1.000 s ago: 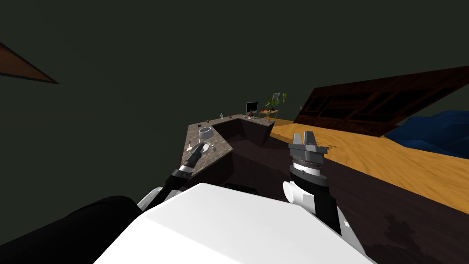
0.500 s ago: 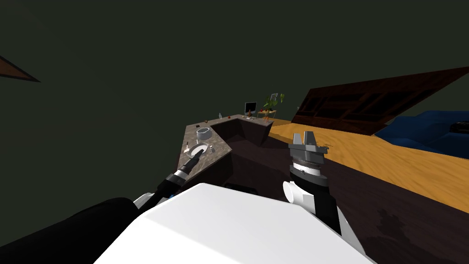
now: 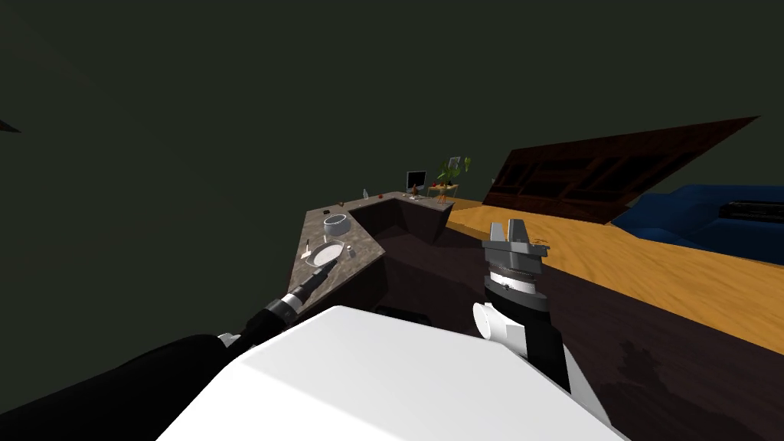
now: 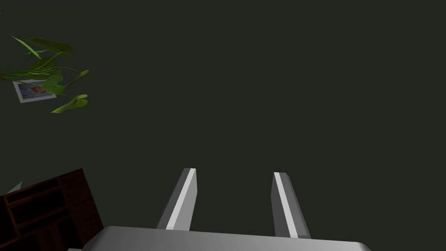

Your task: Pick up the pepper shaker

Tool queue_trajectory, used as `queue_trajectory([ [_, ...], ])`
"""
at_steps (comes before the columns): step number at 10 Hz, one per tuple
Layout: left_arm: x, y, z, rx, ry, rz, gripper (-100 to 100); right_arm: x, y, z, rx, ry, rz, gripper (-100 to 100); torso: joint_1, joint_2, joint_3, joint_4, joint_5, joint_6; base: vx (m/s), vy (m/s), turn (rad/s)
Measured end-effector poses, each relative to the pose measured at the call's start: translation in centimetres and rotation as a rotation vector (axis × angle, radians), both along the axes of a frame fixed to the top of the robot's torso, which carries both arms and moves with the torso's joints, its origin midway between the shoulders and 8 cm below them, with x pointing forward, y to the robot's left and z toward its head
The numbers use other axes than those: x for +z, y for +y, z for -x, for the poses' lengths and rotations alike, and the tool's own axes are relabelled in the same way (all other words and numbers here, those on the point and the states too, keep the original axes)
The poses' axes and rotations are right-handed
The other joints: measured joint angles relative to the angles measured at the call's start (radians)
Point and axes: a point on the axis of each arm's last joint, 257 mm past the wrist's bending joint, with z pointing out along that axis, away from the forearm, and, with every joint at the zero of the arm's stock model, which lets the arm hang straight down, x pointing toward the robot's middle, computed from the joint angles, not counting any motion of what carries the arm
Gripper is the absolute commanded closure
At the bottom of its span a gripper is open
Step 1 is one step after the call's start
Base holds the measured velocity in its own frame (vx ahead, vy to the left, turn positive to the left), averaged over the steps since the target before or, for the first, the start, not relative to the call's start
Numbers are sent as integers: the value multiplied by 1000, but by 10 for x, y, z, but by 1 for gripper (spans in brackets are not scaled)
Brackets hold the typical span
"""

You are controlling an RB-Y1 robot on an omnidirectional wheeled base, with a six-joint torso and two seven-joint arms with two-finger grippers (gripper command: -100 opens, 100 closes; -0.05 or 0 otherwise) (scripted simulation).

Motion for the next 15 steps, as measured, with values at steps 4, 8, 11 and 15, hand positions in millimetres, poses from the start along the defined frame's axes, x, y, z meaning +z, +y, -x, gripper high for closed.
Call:
queue_trajectory([
  [4,-27,22,23,-7,132,-71,-100,0,0,0,0,0,0,0,0,0,0,0,0,0,38,-24,-53],
  [8,-55,51,58,-13,292,-157,-100,0,0,0,0,0,0,0,-2,-1,-1,0,0,0,69,-43,-84],
  [11,-80,88,95,-15,449,-242,-100,0,0,0,0,0,0,0,-4,-6,-3,-1,-1,0,112,-69,-93],
  [15,-95,122,138,-30,597,-331,-100,0,0,0,0,0,0,0,-4,-5,-3,-1,-1,0,108,-73,-118],
])
